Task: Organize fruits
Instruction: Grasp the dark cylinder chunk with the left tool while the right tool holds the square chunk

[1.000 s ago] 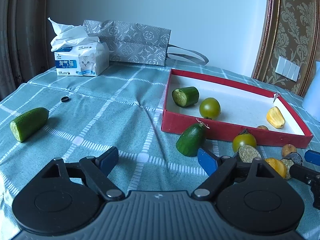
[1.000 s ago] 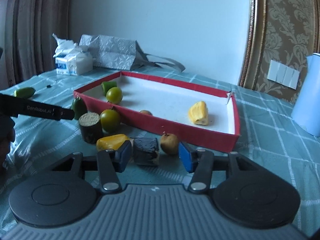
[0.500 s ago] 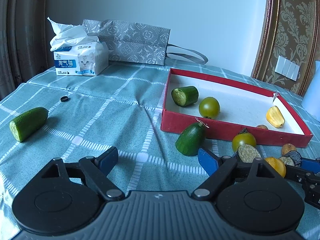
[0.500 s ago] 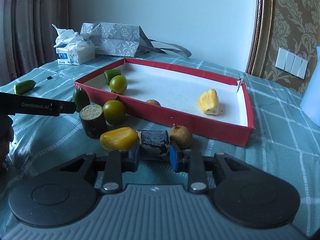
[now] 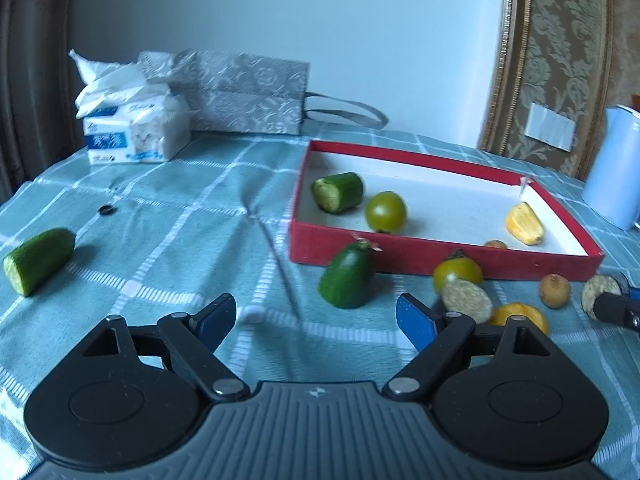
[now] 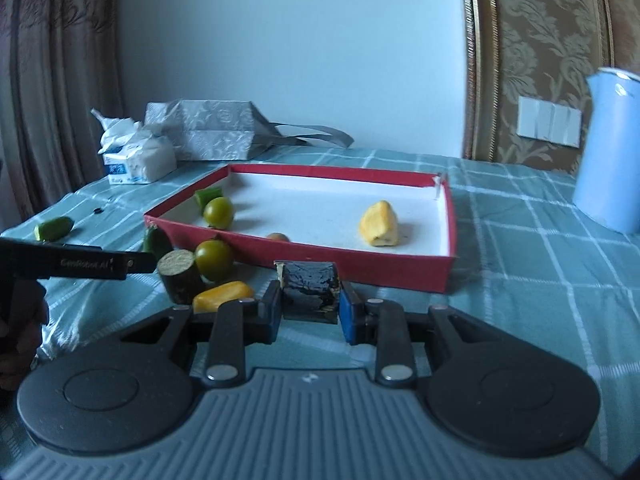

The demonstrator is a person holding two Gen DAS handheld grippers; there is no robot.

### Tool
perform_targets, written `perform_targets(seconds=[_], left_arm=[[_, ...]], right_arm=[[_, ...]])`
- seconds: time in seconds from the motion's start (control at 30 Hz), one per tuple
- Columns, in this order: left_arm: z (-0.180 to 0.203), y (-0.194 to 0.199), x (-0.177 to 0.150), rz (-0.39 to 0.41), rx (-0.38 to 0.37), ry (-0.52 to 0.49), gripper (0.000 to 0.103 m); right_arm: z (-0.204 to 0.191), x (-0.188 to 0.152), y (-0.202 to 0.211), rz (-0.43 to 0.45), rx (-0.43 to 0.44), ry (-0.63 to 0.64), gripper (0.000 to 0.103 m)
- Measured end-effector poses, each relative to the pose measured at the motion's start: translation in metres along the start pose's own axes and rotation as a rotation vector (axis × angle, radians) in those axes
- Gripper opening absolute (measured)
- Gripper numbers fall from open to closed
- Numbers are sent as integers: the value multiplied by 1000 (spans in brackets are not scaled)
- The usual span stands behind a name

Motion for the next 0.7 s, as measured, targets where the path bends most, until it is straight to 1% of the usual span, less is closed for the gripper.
perform_targets(seconds=[0.1,0.17,0.27,0.37,0.4,0.47,0.53,0.63,0.7], left_arm=[[11,2,4,18,-16,-55,88],[16,2,6,18,1,-86,88],[20,5,9,41,-2,-95,88],[13,19,14,96,48,-89,88],[11,23,15,114,52,-75,88],[7,30,19,147,21,-41,88],[11,33,22,172,-19,-39,88],[24,32,24,172,-61,-74,88],[34,32,26,180,-65,-107,88]], right_arm=[[3,2,1,11,3,-13,28],[3,2,2,14,8,-14,28],[3,2,3,17,14,-16,28],[3,3,3,24,13,-19,28],[4,3,3,24,13,-22,28],[6,3,3,22,14,-25,28],[6,2,2,18,18,-26,28],[5,3,3,22,23,-27,28],[6,3,3,23,24,-33,28]])
Point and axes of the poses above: each gripper's, at about its wrist camera, not at the fingertips, and y roughly against the way its jaws point, z to its right, x to its top, the point moved 9 cm from there along -y, roughly the way its jaws point, and after that the axes turned 13 degrees about -y, right-handed, at the moved point
